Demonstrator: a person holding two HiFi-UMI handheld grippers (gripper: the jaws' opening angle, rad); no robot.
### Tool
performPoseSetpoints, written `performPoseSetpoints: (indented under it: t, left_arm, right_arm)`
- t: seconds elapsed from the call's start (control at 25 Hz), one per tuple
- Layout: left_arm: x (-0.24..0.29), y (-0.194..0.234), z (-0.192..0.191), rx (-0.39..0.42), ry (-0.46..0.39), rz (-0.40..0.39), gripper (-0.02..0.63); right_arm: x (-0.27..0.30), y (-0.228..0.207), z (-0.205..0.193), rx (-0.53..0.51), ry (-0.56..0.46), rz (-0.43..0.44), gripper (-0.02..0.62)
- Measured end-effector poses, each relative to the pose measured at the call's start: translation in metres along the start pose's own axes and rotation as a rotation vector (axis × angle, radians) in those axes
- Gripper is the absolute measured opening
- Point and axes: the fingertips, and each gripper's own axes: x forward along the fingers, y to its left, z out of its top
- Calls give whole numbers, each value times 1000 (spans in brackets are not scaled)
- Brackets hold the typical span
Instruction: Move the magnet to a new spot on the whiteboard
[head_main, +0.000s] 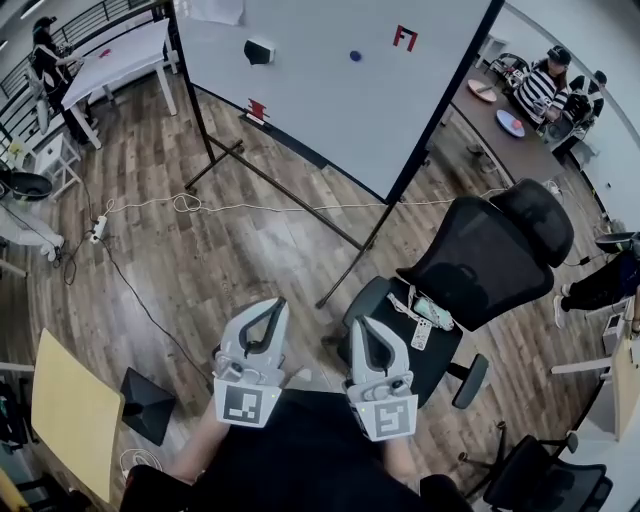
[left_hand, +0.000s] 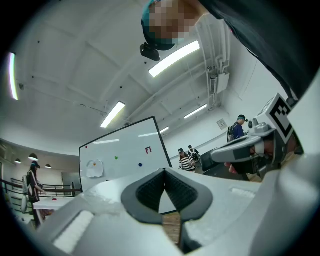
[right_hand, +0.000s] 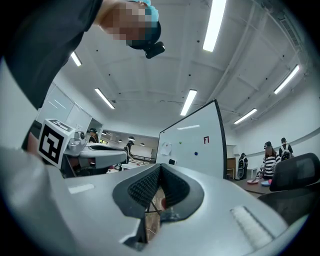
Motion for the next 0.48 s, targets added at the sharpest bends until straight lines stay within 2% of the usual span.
performPoseSetpoints:
  t: [0.2,0.48]
  left_arm:
    - [15,3,-2,9,3,21,2]
    - [34,0,-8,6,-9,7,2]
  right_arm:
    - [7,-8,-6,-7,4,27,-2]
    - [11,-28,-10,-25,3,2,-2]
